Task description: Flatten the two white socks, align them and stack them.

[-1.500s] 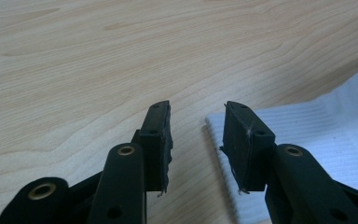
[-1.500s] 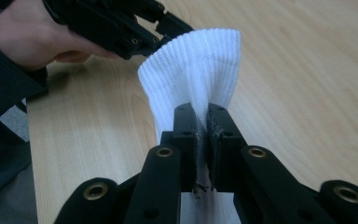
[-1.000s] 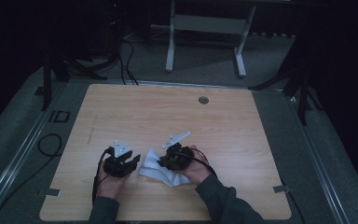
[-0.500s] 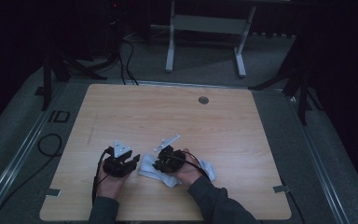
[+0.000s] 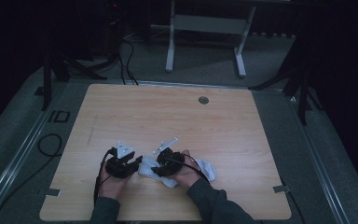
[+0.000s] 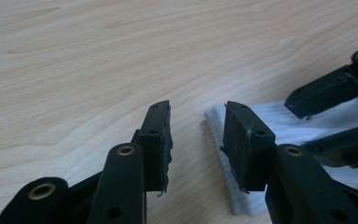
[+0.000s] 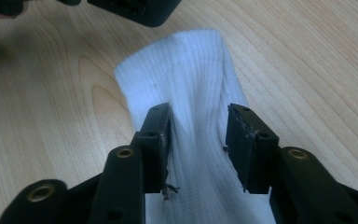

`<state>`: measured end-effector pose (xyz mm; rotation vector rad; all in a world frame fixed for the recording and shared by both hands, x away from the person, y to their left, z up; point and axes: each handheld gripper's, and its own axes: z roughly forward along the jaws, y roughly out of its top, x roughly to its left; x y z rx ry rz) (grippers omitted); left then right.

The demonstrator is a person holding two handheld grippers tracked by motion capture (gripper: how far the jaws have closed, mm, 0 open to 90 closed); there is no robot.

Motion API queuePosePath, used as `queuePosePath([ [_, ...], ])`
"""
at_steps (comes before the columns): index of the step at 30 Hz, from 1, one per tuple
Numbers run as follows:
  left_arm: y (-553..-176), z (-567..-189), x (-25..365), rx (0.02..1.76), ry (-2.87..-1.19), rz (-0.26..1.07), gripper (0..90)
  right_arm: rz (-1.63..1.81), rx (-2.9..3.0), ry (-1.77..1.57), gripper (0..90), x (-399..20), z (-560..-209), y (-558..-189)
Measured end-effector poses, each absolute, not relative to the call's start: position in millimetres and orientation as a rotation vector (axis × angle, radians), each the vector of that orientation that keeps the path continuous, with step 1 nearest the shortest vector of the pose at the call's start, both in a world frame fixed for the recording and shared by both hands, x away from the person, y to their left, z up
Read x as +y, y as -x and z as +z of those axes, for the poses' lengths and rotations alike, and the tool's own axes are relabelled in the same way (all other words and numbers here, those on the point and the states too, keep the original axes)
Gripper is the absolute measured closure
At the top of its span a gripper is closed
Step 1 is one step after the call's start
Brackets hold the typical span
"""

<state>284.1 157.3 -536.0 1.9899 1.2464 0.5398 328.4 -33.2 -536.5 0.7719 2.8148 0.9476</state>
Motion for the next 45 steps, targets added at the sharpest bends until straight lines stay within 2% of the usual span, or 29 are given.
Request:
queuePosePath([
  [7,-281,-535,153,1.212,-2.011,0.528,65.6,0.957,2.796,-0.773,58.9,-34,-535,-327],
  [10,-280,-534,153,1.21,-2.001,0.538,67.5,0.967,2.794,-0.757,77.7,-35,-533,-325],
  [13,-280,-533,156,1.214,-1.992,0.547,67.8,0.975,2.777,-0.742,82.1,-35,-530,-322],
  [21,-280,-533,156,1.218,-1.986,0.55,68.7,0.992,2.738,-0.749,81.9,-38,-526,-321],
  [27,-280,-534,149,1.181,-2.019,0.538,74.9,0.95,2.734,-0.776,81.4,-35,-535,-321],
  [39,-279,-533,151,1.187,-1.996,0.536,75.8,1.005,2.726,-0.762,81.5,-36,-527,-315],
  [42,-279,-533,150,1.179,-2.008,0.533,75.9,0.977,2.747,-0.779,78.4,-34,-534,-316],
  [45,-280,-534,148,1.175,-2.018,0.525,76.7,0.971,2.748,-0.808,69.7,-35,-537,-319],
])
